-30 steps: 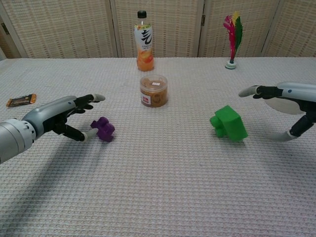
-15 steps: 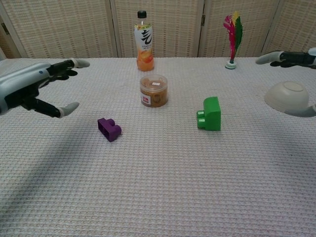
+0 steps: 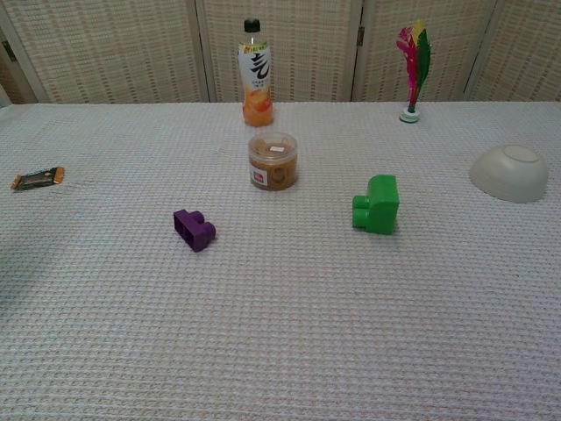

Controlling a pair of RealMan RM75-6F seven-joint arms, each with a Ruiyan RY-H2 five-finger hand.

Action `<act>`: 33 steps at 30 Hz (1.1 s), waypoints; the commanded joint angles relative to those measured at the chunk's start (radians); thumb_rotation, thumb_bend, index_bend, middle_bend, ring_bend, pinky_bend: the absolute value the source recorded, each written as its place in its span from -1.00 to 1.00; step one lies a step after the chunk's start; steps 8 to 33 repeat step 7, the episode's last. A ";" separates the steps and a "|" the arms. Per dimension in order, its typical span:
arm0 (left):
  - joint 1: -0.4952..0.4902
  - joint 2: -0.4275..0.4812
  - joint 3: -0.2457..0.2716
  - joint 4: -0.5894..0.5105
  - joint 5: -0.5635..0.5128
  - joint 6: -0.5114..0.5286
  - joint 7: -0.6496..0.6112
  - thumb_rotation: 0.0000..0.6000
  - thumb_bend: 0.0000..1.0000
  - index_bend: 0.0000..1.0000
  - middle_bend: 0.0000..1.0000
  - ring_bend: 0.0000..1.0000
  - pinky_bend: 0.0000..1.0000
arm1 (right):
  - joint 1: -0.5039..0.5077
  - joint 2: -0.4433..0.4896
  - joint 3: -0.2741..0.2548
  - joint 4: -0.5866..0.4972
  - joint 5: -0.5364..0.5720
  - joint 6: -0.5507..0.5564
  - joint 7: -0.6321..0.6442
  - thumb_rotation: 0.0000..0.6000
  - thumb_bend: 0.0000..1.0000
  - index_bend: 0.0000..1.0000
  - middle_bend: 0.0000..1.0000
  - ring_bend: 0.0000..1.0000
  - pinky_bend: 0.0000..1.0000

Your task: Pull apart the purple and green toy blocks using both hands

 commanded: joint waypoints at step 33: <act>0.081 0.032 0.011 -0.038 -0.095 -0.012 0.138 1.00 -0.10 -0.98 -1.00 -1.00 -1.00 | -0.023 0.003 0.001 0.020 0.006 -0.042 0.046 1.00 -0.34 -1.00 -1.00 -1.00 -1.00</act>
